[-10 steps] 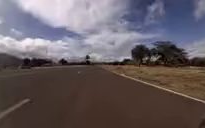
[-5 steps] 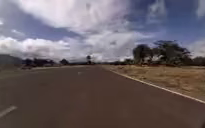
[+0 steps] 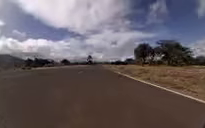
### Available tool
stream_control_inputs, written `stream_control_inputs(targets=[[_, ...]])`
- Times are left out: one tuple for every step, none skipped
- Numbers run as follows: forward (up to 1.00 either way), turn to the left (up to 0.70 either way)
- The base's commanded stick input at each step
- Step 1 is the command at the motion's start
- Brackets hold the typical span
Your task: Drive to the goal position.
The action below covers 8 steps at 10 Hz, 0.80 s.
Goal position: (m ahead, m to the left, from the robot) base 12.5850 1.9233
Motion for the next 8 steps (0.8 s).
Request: stream_control_inputs(targets=[[0.70, 0.00], [0.70, 0.00], [0.70, 0.00], [0.70, 0.00], [0.70, 0.00], [0.70, 0.00], [0.70, 0.00], [0.70, 0.00]])
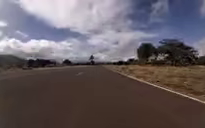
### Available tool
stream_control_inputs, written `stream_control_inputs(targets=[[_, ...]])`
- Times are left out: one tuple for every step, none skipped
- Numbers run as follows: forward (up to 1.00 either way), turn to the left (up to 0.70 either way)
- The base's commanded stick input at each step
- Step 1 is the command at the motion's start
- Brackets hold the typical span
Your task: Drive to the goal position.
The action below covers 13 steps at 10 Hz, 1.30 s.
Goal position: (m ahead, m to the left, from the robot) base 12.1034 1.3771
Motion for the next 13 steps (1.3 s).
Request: stream_control_inputs(targets=[[0.70, 0.00], [0.70, 0.00], [0.70, 0.00], [0.70, 0.00], [0.70, 0.00], [0.70, 0.00], [0.70, 0.00], [0.70, 0.00], [0.70, 0.00], [0.70, 0.00], [0.70, 0.00], [0.70, 0.00], [0.70, 0.00]])
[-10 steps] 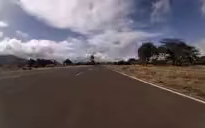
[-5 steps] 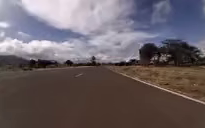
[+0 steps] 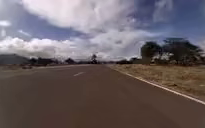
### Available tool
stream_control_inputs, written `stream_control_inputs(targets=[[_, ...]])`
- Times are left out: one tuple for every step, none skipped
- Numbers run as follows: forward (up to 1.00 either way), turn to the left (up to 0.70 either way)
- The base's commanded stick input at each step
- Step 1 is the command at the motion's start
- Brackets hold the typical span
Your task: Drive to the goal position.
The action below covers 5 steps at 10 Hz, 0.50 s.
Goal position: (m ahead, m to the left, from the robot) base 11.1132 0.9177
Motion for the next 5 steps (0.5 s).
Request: stream_control_inputs(targets=[[0.70, 0.00], [0.70, 0.00], [0.70, 0.00], [0.70, 0.00], [0.70, 0.00]])
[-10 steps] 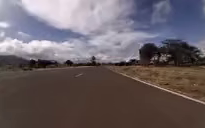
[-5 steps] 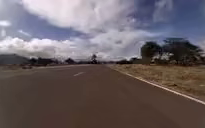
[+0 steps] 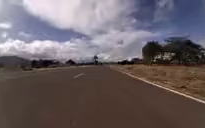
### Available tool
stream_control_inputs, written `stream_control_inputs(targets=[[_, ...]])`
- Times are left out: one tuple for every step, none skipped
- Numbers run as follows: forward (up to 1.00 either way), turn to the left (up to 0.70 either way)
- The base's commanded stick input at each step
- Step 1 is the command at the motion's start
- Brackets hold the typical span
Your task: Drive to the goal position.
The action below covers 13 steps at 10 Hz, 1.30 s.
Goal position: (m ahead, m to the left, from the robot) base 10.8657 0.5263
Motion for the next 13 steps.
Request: stream_control_inputs(targets=[[0.70, 0.00], [0.70, 0.00], [0.70, 0.00], [0.70, 0.00], [0.70, 0.00], [0.70, 0.00], [0.70, 0.00], [0.70, 0.00], [0.70, 0.00], [0.70, 0.00], [0.70, 0.00], [0.70, 0.00], [0.70, 0.00]])
